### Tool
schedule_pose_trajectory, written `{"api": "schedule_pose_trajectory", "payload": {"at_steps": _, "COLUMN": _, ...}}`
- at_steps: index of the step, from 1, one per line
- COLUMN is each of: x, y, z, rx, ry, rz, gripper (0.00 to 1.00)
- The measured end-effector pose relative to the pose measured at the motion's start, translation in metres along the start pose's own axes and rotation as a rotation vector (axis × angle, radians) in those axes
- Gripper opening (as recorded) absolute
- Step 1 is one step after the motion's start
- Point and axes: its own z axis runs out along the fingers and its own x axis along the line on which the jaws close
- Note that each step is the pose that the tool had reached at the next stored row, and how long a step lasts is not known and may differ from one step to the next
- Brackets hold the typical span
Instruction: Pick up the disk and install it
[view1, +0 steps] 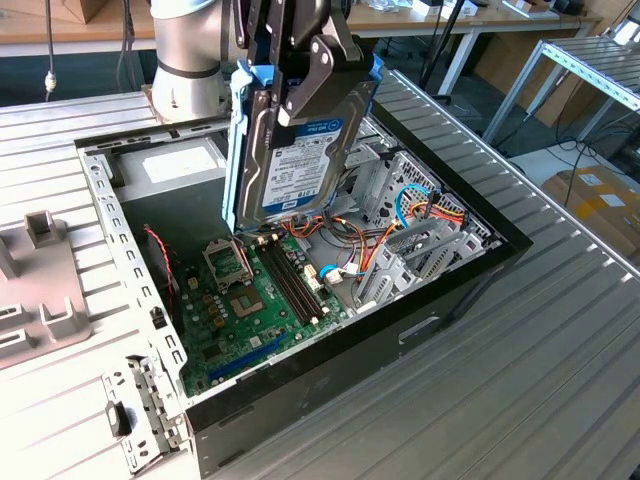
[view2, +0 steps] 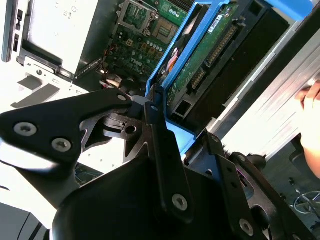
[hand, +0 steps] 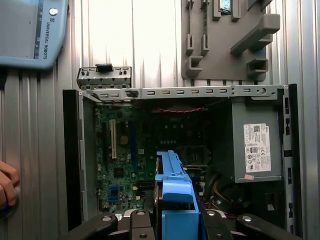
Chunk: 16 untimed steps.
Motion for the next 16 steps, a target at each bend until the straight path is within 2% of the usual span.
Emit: {"api": "schedule_pose_trajectory", "payload": {"at_steps": 16, "x": 0.0195, "y": -0.0007, "z": 0.0002, "rx": -0.0001, "ry": 0.0001, "rz": 0.0, "gripper": 0.37}}
